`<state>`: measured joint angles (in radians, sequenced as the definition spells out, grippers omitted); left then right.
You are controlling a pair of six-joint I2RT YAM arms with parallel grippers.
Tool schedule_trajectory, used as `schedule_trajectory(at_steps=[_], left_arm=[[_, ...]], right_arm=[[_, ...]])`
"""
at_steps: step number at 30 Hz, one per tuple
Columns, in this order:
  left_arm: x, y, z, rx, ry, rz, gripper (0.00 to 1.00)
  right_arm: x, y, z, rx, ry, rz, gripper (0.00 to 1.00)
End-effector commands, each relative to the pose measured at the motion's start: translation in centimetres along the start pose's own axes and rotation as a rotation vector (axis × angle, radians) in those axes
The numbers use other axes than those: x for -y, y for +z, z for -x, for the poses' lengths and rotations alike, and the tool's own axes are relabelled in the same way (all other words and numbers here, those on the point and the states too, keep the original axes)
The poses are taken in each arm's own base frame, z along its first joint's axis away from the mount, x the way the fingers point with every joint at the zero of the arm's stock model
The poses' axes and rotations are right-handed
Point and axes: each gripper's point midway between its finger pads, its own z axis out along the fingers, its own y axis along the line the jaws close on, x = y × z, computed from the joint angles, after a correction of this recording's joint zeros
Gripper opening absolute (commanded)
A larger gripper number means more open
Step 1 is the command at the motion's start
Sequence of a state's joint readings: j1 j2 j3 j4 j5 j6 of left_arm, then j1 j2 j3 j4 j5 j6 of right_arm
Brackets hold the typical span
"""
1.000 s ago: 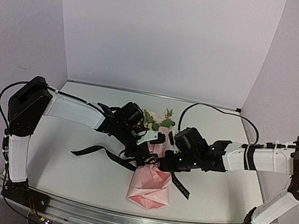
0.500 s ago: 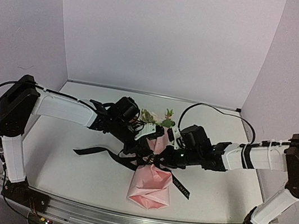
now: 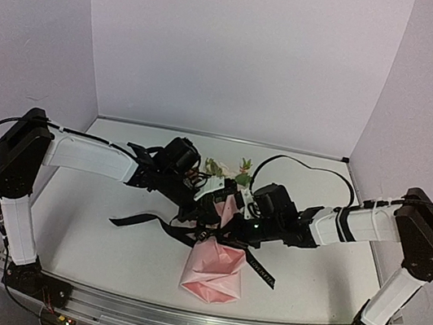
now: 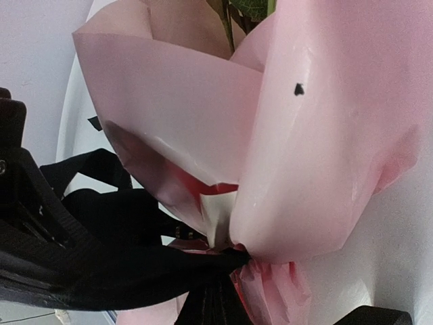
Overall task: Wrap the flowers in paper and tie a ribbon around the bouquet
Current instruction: Cross the ribbon over the folded bouquet.
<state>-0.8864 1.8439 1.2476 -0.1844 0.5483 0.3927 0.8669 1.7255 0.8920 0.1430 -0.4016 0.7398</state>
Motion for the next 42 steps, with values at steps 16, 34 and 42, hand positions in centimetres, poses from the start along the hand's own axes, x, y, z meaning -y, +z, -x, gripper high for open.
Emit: schedule_trajectory(at_steps=[16,34,42], left_arm=[[0.9,-1.3,1.3,0.014,0.029,-0.041,0.01],[0.1,-0.6,-0.3,-0.013,-0.066,0.055,0.13],[-1.1,-1.8,0.2,0.003,-0.101,0.155,0.25]], right_arm=[[-1.4,1.1,4.2,0.095,0.149,0.107,0.0],[-1.3,3.3,7.4,0.299,0.111,0.231,0.0],[-1.6,3.3,7.7,0.319,0.07,0.243,0.0]])
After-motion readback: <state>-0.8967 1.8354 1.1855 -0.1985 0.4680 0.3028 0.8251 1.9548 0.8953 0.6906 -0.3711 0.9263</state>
